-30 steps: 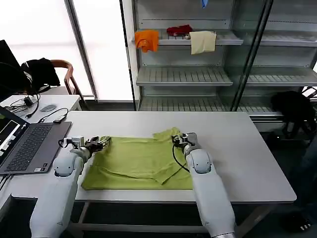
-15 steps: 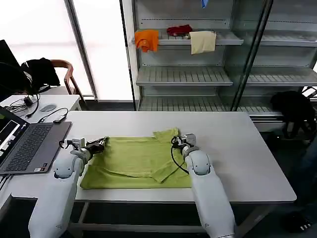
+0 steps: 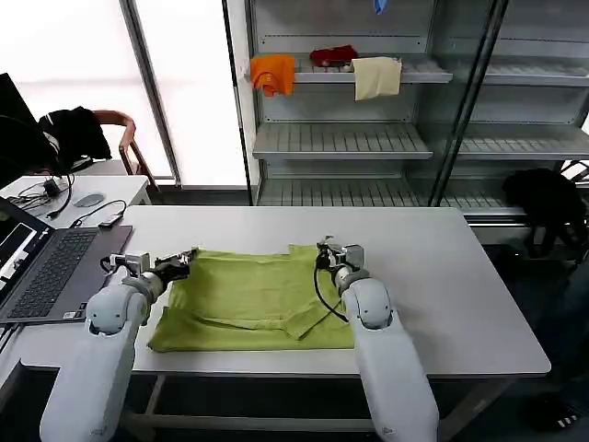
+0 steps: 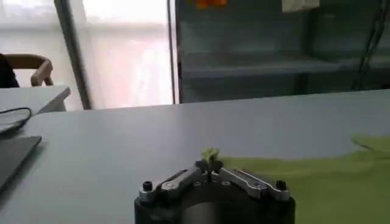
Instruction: Fold and organize the clothes.
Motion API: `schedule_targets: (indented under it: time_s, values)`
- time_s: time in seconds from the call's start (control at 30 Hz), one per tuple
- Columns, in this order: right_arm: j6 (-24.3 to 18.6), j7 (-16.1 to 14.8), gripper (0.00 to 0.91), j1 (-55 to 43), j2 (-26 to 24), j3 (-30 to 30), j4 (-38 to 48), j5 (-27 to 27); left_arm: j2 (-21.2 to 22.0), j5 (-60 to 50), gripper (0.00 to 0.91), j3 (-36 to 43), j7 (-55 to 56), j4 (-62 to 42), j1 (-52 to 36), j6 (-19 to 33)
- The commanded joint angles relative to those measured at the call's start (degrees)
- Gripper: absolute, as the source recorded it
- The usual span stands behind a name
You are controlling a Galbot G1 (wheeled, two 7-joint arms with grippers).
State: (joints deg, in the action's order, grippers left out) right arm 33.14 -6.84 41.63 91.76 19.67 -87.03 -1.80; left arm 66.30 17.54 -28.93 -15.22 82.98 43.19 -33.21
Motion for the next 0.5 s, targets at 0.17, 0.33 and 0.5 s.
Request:
schedule_targets:
  time_s: [0.17, 0.33, 0.5]
  values:
    - [-0.01, -0.91, 0.000, 7.28, -4.41, 0.25, -9.77, 0.00, -1.58, 3.20, 0.010, -4.03, -1.67, 10.04, 8.66, 0.21]
    - [-0.01, -1.58, 0.000, 10.51, -5.57, 0.77, -13.20, 0.08, -2.43, 5.08, 0.010, -5.99, -3.50, 13.08, 13.32, 0.78]
    - [-0.02, -2.43, 0.000, 13.37, -6.15, 0.80, -15.76, 0.57, -2.91, 5.16, 0.010, -7.45, -4.95, 14.96, 16.64, 2.06]
